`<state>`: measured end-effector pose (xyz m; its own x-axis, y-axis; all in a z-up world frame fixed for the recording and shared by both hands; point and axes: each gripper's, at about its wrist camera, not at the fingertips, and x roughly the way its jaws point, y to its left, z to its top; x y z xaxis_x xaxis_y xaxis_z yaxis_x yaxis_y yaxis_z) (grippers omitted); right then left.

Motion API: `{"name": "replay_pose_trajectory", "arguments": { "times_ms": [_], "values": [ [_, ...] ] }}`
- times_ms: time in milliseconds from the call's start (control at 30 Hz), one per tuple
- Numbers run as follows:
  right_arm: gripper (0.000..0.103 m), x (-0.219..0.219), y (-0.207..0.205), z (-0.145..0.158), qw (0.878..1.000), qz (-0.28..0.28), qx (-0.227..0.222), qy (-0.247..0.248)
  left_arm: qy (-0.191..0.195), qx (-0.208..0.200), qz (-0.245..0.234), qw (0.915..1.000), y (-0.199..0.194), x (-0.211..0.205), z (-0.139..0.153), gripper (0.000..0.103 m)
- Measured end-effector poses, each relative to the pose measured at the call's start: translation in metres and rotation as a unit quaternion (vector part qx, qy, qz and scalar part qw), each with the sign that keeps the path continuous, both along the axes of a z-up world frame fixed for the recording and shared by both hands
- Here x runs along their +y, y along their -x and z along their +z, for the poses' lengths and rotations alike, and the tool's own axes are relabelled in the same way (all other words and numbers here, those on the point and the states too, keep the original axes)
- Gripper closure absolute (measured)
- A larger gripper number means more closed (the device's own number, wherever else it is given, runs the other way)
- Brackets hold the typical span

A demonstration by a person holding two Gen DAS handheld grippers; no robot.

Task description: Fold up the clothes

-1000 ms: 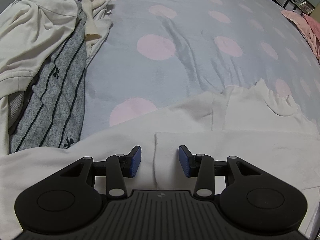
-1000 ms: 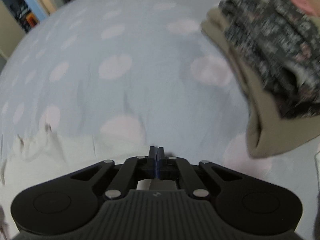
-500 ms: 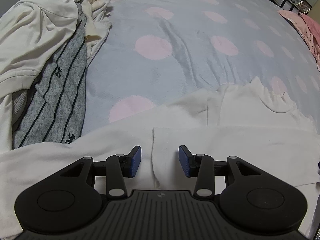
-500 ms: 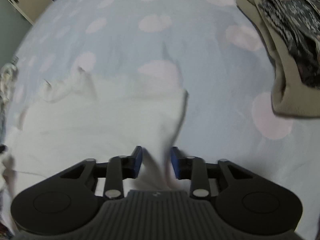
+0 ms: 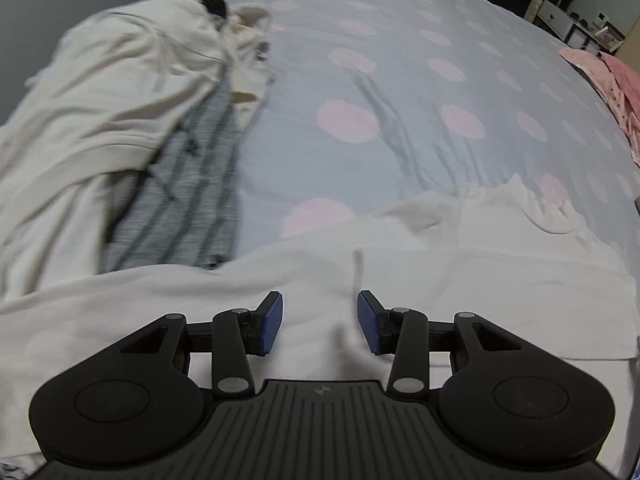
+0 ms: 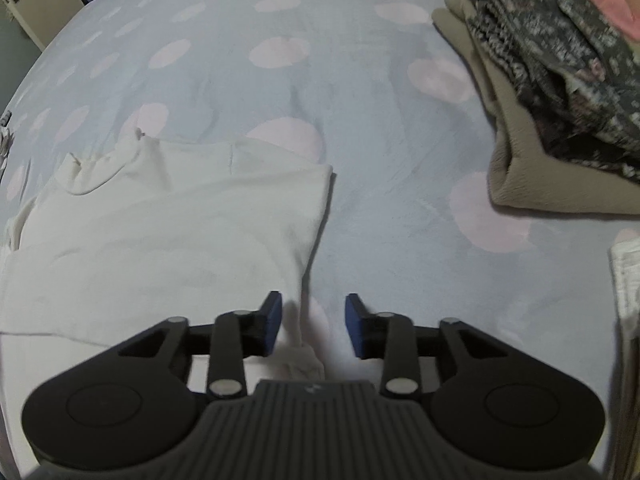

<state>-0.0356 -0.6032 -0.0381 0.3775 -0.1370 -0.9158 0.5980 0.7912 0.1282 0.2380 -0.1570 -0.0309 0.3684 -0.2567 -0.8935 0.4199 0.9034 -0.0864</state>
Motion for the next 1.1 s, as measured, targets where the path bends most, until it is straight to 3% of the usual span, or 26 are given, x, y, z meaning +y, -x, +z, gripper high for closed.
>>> {"name": "replay_pose_trajectory", "arguments": {
  "times_ms": [167, 333, 500, 833, 1000, 1033, 1067, 1100],
  "values": [
    [0.052, 0.015, 0.009, 0.018, 1.000, 0.017, -0.008, 0.025, 0.003, -0.018, 0.032, 0.9993, 0.000, 0.044, 0.015, 0.064],
    [0.050, 0.031, 0.014, 0.025, 0.998, 0.039, -0.019, 0.048, 0.006, -0.036, 0.075, 0.9965, 0.002, 0.094, 0.030, 0.064],
    [0.048, 0.040, 0.024, 0.036, 0.998, 0.049, -0.032, 0.038, 0.006, -0.064, 0.109, 0.9920, 0.006, 0.145, 0.047, 0.064],
    [0.047, 0.051, 0.035, 0.044, 0.998, 0.041, -0.032, 0.041, 0.000, -0.075, 0.206, 0.9757, 0.012, 0.231, 0.042, 0.064],
    [0.047, 0.057, 0.035, 0.045, 0.998, 0.042, -0.030, 0.044, -0.002, -0.075, 0.238, 0.9684, 0.011, 0.252, 0.038, 0.053],
    [0.047, 0.058, 0.034, 0.045, 0.998, 0.043, -0.029, 0.044, 0.005, -0.064, 0.236, 0.9695, 0.010, 0.252, 0.035, 0.055],
    [0.047, 0.060, 0.033, 0.045, 0.998, 0.044, -0.029, 0.044, 0.014, -0.054, 0.234, 0.9706, 0.009, 0.252, 0.032, 0.063],
    [0.047, 0.061, 0.032, 0.046, 0.998, 0.045, -0.030, 0.045, 0.018, -0.047, 0.232, 0.9715, 0.009, 0.251, 0.030, 0.086]
  ]
}}
